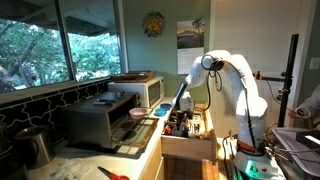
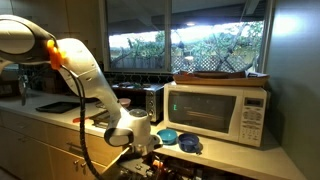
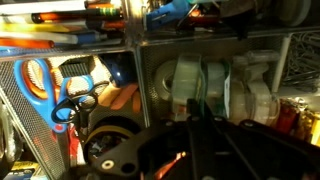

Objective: Remove green packet from the drawer and put it on the counter

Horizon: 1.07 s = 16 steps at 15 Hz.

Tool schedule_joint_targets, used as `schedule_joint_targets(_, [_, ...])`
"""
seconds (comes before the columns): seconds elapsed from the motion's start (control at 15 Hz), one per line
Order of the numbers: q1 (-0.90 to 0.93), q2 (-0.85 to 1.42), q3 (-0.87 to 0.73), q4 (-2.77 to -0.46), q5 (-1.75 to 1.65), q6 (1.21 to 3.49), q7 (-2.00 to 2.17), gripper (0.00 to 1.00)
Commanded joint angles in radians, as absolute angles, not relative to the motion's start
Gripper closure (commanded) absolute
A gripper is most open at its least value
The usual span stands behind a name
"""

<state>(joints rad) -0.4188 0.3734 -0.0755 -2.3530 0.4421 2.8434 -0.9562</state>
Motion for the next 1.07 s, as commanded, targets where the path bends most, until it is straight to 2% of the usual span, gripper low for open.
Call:
schedule_joint_targets(0.0, [-0.439, 0.356, -0.053, -2.367, 0.463, 2.848, -0.998, 1.00])
schedule_joint_targets(0.4, [-0.441, 0.068, -0.081, -2.539, 0.412, 2.687, -1.000, 1.00])
schedule_joint_targets(0.6, [-0.386, -0.095, -0.175, -2.588, 0.278, 2.514, -0.900, 1.00])
schedule_joint_targets(0.8, [-0.368, -0.274, -0.221, -2.629, 0.121, 2.493, -0.817, 1.00])
schedule_joint_targets(1.0, [-0.315, -0.409, -0.260, -2.659, 0.106, 2.527, -0.879, 1.00])
